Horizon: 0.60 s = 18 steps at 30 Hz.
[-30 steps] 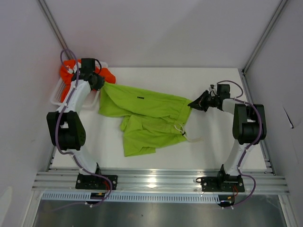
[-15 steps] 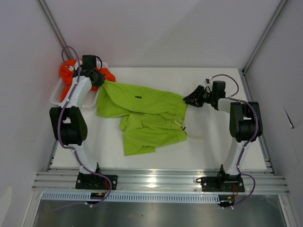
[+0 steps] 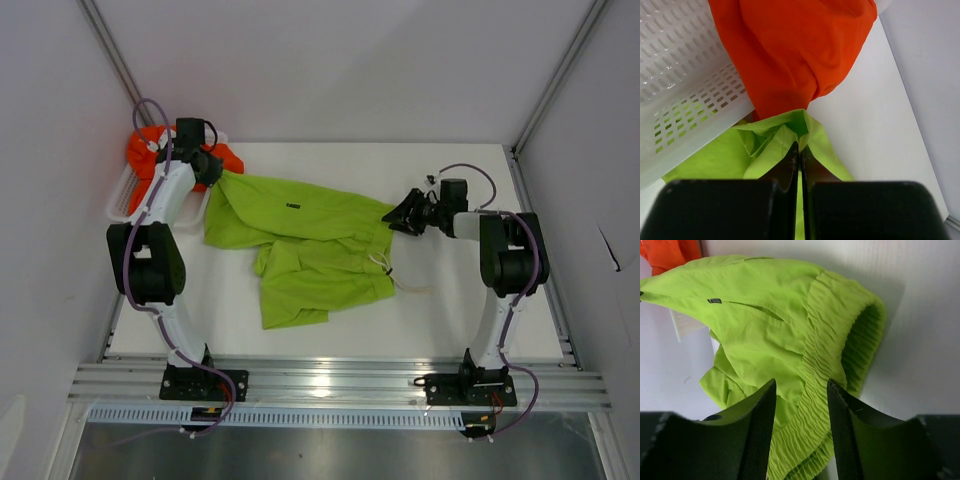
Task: Fold and stack the shorts
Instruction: Flatten the shorts out
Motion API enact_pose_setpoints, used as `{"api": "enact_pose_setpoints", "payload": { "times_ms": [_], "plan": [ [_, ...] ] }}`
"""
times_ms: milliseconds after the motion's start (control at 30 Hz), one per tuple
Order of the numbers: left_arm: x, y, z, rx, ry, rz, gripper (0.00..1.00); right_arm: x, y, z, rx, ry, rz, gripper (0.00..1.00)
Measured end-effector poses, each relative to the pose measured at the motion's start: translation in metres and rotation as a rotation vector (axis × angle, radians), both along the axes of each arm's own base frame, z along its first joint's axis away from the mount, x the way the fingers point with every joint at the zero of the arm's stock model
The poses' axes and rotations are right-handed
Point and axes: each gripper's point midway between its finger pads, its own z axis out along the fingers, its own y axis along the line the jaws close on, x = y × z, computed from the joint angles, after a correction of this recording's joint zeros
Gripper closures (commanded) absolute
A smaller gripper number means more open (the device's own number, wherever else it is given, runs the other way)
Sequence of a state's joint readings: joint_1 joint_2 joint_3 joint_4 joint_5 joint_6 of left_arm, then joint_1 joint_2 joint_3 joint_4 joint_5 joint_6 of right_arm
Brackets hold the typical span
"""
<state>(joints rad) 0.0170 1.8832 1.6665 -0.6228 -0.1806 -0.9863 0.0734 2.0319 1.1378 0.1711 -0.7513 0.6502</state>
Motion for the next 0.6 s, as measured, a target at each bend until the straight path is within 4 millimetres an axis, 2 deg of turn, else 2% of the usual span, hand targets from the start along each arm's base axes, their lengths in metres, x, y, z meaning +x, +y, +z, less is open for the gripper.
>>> {"api": "enact_pose_setpoints", "payload": {
  "times_ms": [200, 333, 433, 600],
  "plan": [
    [0.000, 0.002, 0.000, 0.007, 0.001, 0.005, 1.00, -0.004, -0.014, 0.019, -0.044, -0.080, -0.055, 0.53],
    [0.000, 0.002, 0.000, 0.009, 0.001, 0.007, 1.00, 0.004, -0.025, 0.029, -0.055, -0.135, -0.095, 0.54],
    [0.000, 0.002, 0.001, 0.010, -0.001, 0.007, 1.00, 0.008, -0.031, 0.027, -0.061, -0.145, -0.113, 0.54],
    [0.001, 0.003, 0.004, 0.013, -0.006, 0.009, 1.00, 0.008, -0.026, 0.013, -0.065, -0.128, -0.105, 0.54]
  ]
}}
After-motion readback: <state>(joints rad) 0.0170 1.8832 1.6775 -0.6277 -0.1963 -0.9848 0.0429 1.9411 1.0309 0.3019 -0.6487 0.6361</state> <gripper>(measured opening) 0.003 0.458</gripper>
